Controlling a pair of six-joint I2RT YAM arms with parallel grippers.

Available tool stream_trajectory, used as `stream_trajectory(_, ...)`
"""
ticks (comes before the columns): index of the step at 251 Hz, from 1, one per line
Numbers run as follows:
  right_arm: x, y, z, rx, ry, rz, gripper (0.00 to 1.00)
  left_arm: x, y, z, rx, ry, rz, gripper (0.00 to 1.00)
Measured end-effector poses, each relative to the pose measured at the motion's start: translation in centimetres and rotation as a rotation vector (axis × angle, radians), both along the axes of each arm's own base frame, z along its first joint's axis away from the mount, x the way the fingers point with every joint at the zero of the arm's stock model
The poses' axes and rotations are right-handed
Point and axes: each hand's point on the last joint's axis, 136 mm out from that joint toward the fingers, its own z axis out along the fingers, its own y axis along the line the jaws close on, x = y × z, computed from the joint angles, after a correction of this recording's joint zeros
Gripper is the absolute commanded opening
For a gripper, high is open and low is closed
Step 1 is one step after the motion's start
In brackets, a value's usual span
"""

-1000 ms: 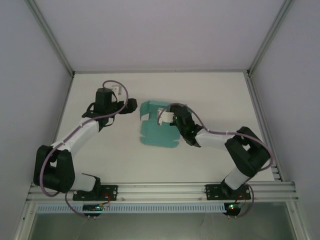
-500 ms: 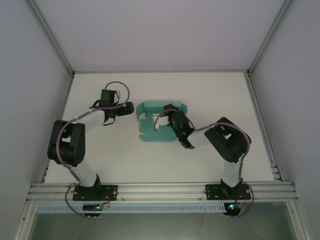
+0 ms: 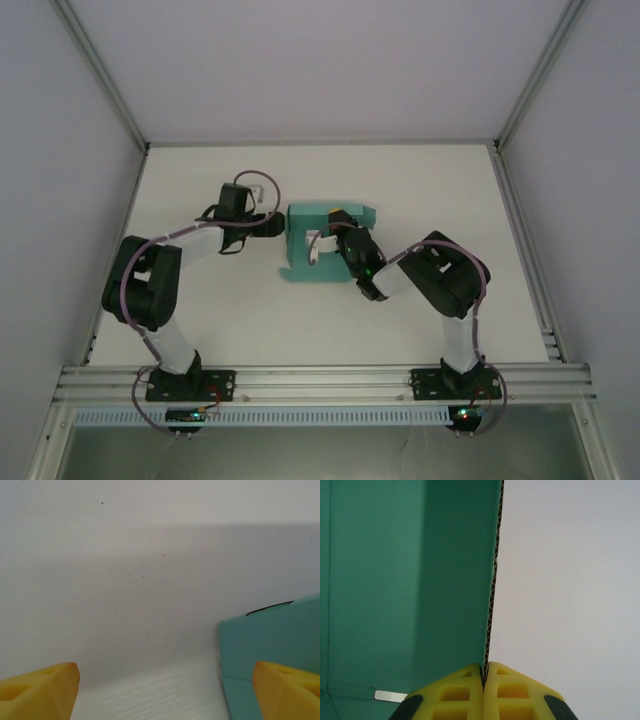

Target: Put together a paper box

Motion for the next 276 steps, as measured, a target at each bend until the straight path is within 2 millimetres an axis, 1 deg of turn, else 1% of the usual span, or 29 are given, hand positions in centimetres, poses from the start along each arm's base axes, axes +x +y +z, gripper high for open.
stream_trajectory(11,0.0,-0.1,0.0,-0.001,0.001,-0.005,0.0,0.0,0.2,-0.1,0.015,0.002,0.012,0.9)
stream_trajectory(42,0.3,-0.4,-0.1,0.009,0.014,-0.028,0.0,0.2,1.8,-0.5,0.08,0.025,0.081,0.93)
stream_trajectory(69,0.9,-0.7,-0.1,0.033,0.069,-0.054,0.0,0.1,2.9,-0.5,0.072,0.047,0.117,0.95)
stream_trajectory(102,0.9,-1.0,0.9,0.069,0.169,-0.054,0.0,0.1,4.1,1.0,-0.007,0.043,0.136,0.94)
stream_trajectory(114,0.8,-1.0,1.2,0.085,0.211,-0.049,0.0,0.2,4.1,1.7,-0.032,0.032,0.129,0.93)
stream_trajectory(128,0.8,-0.8,1.3,0.098,0.266,-0.045,0.0,0.2,3.4,2.4,-0.066,0.02,0.101,0.92)
stream_trajectory(147,0.8,-0.6,1.2,0.119,0.333,-0.045,0.0,0.0,2.2,2.8,-0.104,0.014,0.05,0.9)
stream_trajectory(170,0.9,-0.7,0.8,0.13,0.385,-0.055,0.0,-0.4,0.7,2.7,-0.142,0.023,-0.012,0.87)
stream_trajectory(187,0.8,-0.9,0.3,0.126,0.417,-0.067,0.0,-0.8,-0.5,2.3,-0.161,0.04,-0.057,0.85)
stream_trajectory(229,1.0,-0.9,0.5,0.147,0.446,-0.084,0.0,-1.2,-3.7,2.4,-0.215,0.039,-0.153,0.85)
stream_trajectory(252,1.0,-1.0,0.4,0.151,0.449,-0.094,0.0,-0.7,-4.5,2.5,-0.244,0.04,-0.159,0.86)
stream_trajectory(276,1.2,-1.3,0.2,0.149,0.45,-0.11,0.0,0.2,-4.7,3.0,-0.262,0.037,-0.146,0.87)
